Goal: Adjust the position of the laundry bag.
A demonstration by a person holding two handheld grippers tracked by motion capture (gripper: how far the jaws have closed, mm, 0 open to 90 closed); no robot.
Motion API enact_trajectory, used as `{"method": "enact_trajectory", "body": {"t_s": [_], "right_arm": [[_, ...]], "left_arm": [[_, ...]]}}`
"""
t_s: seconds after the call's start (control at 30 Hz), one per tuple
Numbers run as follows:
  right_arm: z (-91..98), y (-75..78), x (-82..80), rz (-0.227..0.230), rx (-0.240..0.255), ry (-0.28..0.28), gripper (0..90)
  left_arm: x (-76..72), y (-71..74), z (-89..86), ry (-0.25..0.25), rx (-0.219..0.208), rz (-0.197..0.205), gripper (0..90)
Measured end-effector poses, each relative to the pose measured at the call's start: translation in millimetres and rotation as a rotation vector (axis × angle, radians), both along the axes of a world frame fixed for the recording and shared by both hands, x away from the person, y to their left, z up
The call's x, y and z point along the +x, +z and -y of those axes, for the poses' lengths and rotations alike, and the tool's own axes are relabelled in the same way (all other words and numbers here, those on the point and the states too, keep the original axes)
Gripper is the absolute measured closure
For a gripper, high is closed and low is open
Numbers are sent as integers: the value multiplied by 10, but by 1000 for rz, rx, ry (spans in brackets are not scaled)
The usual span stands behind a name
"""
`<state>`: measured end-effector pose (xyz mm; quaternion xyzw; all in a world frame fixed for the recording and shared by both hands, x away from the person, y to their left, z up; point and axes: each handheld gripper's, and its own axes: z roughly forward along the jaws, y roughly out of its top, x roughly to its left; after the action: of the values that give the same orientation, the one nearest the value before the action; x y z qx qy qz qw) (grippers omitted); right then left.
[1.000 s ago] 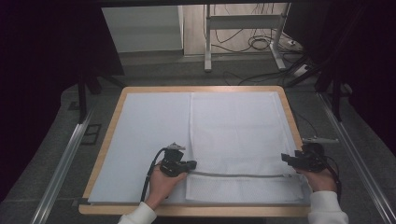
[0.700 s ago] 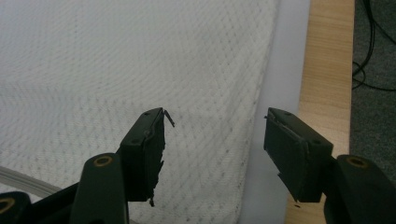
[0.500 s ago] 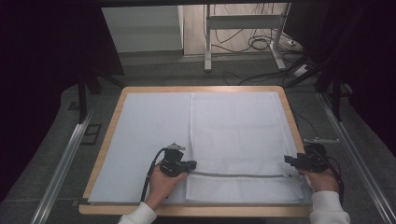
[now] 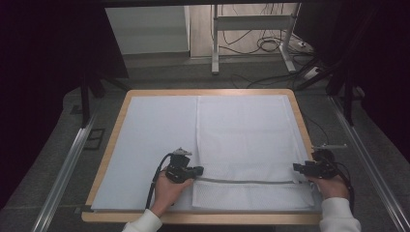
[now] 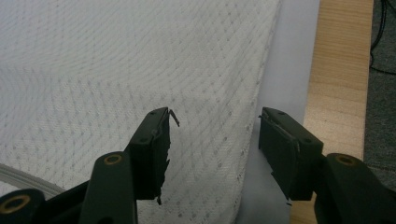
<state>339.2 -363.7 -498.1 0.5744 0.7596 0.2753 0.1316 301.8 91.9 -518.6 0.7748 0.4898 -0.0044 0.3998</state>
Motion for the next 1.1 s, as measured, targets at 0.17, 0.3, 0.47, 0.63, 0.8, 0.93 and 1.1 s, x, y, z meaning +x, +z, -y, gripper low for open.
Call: {"method": "enact_trajectory", "body": {"t_s": [0.17, 0.3, 0.47, 0.63, 0.8, 0.93, 1.1], "right_arm": [[-21, -17, 4, -10, -14, 8, 461], [-28, -12, 1, -13, -22, 7, 490], [-55, -9, -5, -10, -47, 24, 595], [-89, -7, -10, -1, -89, 29, 714], [-128, -4, -4, 5, -127, 36, 828], [-111, -7, -1, 7, -111, 37, 869], [-90, -8, -1, 3, -86, 33, 875]], "left_arm": [[-1, -1, 1, -1, 1, 0, 884], [0, -4, 3, -1, 3, 0, 884], [-3, -1, 3, -1, 3, 3, 883], [-4, 3, 4, -1, 4, 6, 883], [-5, 0, 7, -3, 13, 9, 883], [-8, 6, 5, 0, 10, 9, 884], [-4, 0, 2, -1, 9, 9, 884]]}}
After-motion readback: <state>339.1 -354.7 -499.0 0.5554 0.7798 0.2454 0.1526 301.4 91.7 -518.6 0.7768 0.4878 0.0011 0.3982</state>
